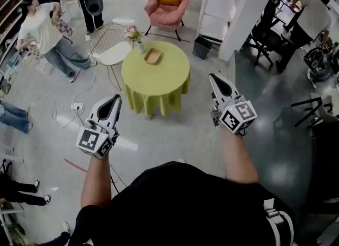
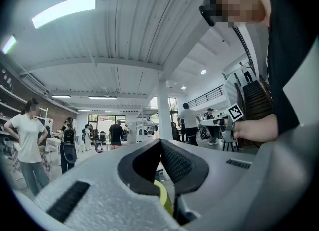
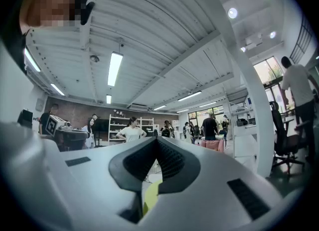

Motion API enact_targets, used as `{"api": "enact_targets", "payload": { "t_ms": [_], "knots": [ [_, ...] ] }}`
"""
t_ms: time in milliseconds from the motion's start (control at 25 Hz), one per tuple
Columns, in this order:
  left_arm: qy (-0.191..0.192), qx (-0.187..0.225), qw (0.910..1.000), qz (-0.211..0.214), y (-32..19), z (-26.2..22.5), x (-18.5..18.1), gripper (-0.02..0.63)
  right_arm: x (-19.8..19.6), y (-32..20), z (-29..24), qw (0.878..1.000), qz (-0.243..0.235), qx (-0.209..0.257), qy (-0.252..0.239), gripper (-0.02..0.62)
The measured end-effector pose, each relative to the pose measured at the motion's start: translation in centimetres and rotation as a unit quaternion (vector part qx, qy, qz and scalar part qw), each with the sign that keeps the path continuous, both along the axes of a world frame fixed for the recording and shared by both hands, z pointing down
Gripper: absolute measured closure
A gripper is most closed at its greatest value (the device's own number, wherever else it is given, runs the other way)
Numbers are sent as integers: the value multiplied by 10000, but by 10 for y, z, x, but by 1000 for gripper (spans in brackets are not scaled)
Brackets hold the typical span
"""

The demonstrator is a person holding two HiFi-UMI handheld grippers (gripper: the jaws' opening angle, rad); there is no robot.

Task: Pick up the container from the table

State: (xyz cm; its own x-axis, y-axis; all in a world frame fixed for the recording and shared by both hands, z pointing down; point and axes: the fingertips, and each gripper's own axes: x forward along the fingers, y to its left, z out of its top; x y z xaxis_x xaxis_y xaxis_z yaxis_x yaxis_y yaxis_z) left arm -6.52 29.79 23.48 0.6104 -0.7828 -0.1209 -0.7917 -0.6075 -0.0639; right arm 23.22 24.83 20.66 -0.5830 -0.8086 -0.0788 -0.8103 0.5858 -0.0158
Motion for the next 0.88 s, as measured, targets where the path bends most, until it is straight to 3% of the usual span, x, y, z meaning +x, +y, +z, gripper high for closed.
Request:
{"api": "enact_targets", "payload": {
  "t_ms": [280, 440, 640, 760, 880],
  "knots": [
    [-22, -110, 9999, 38, -1, 1, 22, 591, 18, 5, 3, 10000, 10, 43, 72, 586],
    [-140, -387, 9991, 44, -2, 25, 31, 591, 17, -3, 33, 9995, -190, -228, 134, 586],
    [-58, -723, 9973, -102, -2, 49, 45, 591, 51, -12, 43, 9993, -232, -280, 80, 586],
    [-8, -936, 9955, -133, -3, 59, 63, 591, 68, -16, 43, 9991, -342, -234, 112, 586],
    [-188, -944, 9954, -1, -8, 61, 91, 591, 75, -17, 52, 9978, -574, -263, 197, 586]
  ]
}}
